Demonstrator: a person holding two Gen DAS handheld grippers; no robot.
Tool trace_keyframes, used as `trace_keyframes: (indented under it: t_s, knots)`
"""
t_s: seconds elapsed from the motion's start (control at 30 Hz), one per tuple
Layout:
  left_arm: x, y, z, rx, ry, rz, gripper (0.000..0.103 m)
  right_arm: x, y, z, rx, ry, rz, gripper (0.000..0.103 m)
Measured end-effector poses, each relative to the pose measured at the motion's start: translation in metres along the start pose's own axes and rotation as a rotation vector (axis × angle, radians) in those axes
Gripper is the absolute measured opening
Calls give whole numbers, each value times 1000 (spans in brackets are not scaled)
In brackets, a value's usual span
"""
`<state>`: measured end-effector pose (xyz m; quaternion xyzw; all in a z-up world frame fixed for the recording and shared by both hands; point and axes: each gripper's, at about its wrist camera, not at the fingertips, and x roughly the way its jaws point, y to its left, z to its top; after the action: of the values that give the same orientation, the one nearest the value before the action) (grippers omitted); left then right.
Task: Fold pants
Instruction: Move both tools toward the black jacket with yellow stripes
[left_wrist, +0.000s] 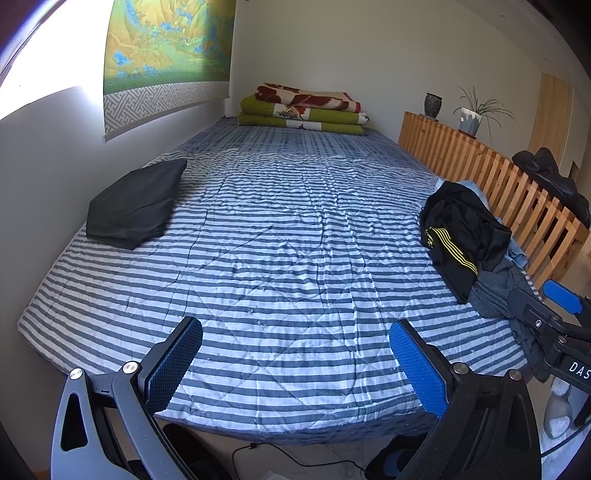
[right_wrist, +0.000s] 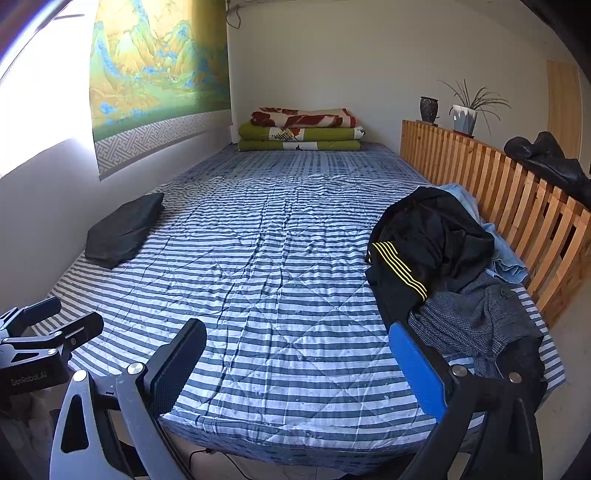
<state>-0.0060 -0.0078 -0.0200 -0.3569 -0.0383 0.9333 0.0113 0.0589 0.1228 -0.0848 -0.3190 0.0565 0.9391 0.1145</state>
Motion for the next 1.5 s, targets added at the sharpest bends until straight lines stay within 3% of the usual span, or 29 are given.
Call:
trace_keyframes:
  t_s: [0.93,1.5]
  knots:
    - [15,-10,0,28,26,-9,102,10,-4,-1,7,19,2,98]
    - [40,-11,24,39,33,-16,102,38,-22,16,-1,23,-36,98]
